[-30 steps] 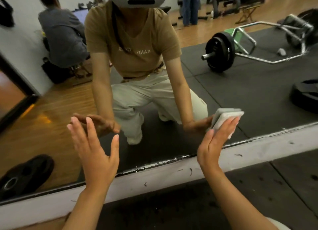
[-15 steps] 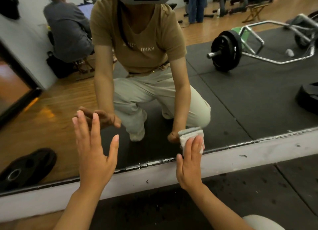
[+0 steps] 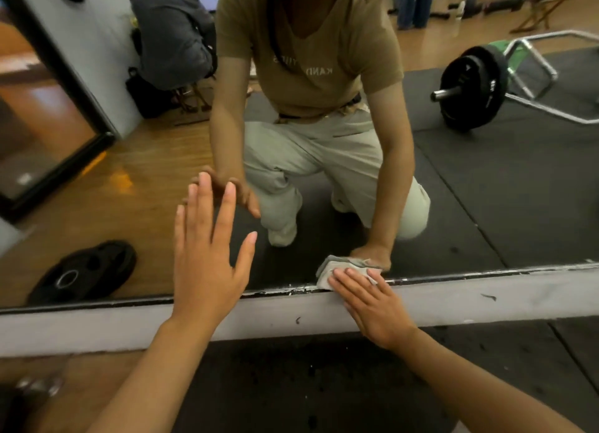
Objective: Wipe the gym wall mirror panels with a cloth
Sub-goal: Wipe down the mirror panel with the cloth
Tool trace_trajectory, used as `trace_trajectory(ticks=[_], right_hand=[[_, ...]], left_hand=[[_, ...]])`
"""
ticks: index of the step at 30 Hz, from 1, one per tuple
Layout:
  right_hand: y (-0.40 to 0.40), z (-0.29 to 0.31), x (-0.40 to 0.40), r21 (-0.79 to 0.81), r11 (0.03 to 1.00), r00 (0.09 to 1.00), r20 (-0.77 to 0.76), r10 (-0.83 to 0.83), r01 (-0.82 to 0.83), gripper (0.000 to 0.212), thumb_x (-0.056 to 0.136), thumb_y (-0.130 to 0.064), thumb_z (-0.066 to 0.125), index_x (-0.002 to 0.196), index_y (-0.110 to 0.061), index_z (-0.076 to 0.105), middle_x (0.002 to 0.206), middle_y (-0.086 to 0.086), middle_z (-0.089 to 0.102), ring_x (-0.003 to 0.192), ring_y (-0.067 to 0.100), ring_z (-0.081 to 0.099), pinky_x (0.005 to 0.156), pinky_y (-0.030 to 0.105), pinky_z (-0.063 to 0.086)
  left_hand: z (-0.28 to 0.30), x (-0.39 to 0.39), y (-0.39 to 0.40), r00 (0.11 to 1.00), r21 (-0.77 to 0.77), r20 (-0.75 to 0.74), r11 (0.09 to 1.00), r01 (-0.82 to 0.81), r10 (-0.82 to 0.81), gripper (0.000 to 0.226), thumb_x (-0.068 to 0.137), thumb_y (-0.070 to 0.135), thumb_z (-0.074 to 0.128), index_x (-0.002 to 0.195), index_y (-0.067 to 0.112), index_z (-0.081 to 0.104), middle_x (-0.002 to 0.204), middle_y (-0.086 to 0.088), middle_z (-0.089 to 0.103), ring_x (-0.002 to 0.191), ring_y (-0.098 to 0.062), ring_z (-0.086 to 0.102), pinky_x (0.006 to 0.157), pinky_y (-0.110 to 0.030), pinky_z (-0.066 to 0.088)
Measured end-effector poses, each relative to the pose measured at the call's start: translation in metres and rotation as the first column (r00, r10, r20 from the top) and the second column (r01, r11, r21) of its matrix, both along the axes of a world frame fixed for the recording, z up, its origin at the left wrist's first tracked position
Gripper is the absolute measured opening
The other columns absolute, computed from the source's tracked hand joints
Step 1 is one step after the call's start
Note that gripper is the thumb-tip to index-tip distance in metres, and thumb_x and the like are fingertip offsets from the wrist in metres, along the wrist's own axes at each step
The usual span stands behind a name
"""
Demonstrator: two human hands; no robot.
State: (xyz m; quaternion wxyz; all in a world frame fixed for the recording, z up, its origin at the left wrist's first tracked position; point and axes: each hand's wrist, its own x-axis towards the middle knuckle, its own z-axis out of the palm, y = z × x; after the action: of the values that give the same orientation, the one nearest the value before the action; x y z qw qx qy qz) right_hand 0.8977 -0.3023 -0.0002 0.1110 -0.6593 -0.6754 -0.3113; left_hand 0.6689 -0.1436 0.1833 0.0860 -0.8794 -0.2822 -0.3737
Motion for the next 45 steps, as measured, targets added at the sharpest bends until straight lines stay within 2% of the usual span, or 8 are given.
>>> trace_trajectory(ticks=[9, 15, 18, 24, 28, 32, 37, 45], right_hand=[[0.061, 0.090, -0.048, 0.392, 0.920, 0.983, -0.164, 0.087, -0.016, 0.058, 0.099, -0.013, 0.045, 0.155, -0.016, 0.026, 0.165, 0.001, 0.016, 0.152, 0.019, 0.016, 0.123, 0.042, 0.011], [0.050, 0.015, -0.050, -0.187, 0.982, 0.986, 0.152, 0.064, -0.035, 0.112, 0.073, -0.019, 0.075, 0.158, -0.018, 0.001, 0.165, 0.000, -0.004, 0.152, 0.017, -0.007, 0.122, 0.040, -0.012], [0.053, 0.021, -0.053, -0.231, 0.973, 0.981, 0.185, 0.056, -0.012, 0.116, 0.069, -0.019, 0.078, 0.158, -0.017, 0.003, 0.165, 0.001, -0.004, 0.152, 0.016, -0.008, 0.122, 0.040, -0.014], [0.083, 0.097, -0.077, 0.185, 0.976, 0.993, 0.037, 0.108, -0.113, 0.077, 0.083, -0.001, 0.047, 0.155, -0.016, 0.024, 0.166, 0.001, 0.003, 0.153, 0.015, 0.005, 0.124, 0.038, 0.002], [0.105, 0.104, -0.104, 0.393, 0.919, 0.987, -0.123, 0.100, -0.044, 0.070, 0.089, 0.004, 0.049, 0.153, -0.015, 0.030, 0.165, 0.000, 0.015, 0.152, 0.017, 0.014, 0.123, 0.040, 0.007], [0.109, 0.056, -0.117, 0.180, 0.982, 0.998, 0.014, 0.061, -0.063, 0.080, 0.082, 0.002, 0.045, 0.156, -0.015, 0.021, 0.167, 0.001, 0.000, 0.153, 0.017, 0.004, 0.124, 0.040, -0.001], [0.104, 0.026, -0.116, -0.150, 0.987, 0.988, 0.135, 0.075, -0.055, 0.126, 0.058, -0.008, 0.076, 0.157, -0.014, -0.002, 0.165, 0.002, -0.011, 0.152, 0.016, -0.008, 0.122, 0.039, -0.012], [0.106, 0.102, -0.111, 0.441, 0.897, 0.973, -0.217, 0.076, 0.028, 0.059, 0.094, 0.001, 0.040, 0.151, -0.014, 0.033, 0.163, 0.002, 0.020, 0.151, 0.017, 0.018, 0.122, 0.040, 0.014]], left_hand=[[0.001, -0.024, 0.028, 0.985, 0.252, -0.173, 0.968, 0.016, 0.028, 0.063, 0.101, 0.029, 0.048, 0.157, 0.013, 0.023, 0.165, -0.014, 0.007, 0.152, -0.029, 0.011, 0.122, -0.049, 0.019], [0.007, -0.042, 0.050, 0.960, 0.407, -0.277, 0.910, 0.073, 0.047, 0.061, 0.103, 0.028, 0.046, 0.158, 0.017, 0.020, 0.166, -0.011, 0.006, 0.152, -0.025, 0.016, 0.120, -0.043, 0.023], [0.011, -0.046, 0.056, 0.950, 0.472, -0.307, 0.875, 0.105, 0.051, 0.062, 0.102, 0.027, 0.047, 0.158, 0.018, 0.021, 0.166, -0.011, 0.006, 0.151, -0.024, 0.018, 0.119, -0.042, 0.023], [0.020, -0.053, 0.071, 0.933, 0.592, -0.353, 0.790, 0.161, 0.075, 0.062, 0.104, 0.032, 0.046, 0.158, 0.020, 0.020, 0.166, -0.008, 0.008, 0.150, -0.021, 0.020, 0.117, -0.040, 0.022], [0.024, -0.056, 0.076, 0.927, 0.624, -0.367, 0.760, 0.185, 0.076, 0.064, 0.102, 0.030, 0.050, 0.158, 0.020, 0.020, 0.164, -0.008, 0.016, 0.150, -0.020, 0.020, 0.117, -0.039, 0.021], [0.023, -0.055, 0.079, 0.931, 0.649, -0.355, 0.739, 0.182, 0.083, 0.065, 0.102, 0.029, 0.052, 0.158, 0.020, 0.020, 0.164, -0.005, 0.010, 0.151, -0.019, 0.016, 0.118, -0.038, 0.018], [0.024, -0.056, 0.080, 0.934, 0.654, -0.351, 0.731, 0.192, 0.069, 0.064, 0.101, 0.029, 0.053, 0.157, 0.021, 0.023, 0.164, -0.004, 0.010, 0.150, -0.018, 0.016, 0.119, -0.037, 0.014], [0.021, -0.056, 0.081, 0.941, 0.645, -0.335, 0.740, 0.188, 0.054, 0.065, 0.100, 0.029, 0.054, 0.157, 0.021, 0.025, 0.164, -0.004, 0.011, 0.151, -0.017, 0.015, 0.120, -0.037, 0.009]])
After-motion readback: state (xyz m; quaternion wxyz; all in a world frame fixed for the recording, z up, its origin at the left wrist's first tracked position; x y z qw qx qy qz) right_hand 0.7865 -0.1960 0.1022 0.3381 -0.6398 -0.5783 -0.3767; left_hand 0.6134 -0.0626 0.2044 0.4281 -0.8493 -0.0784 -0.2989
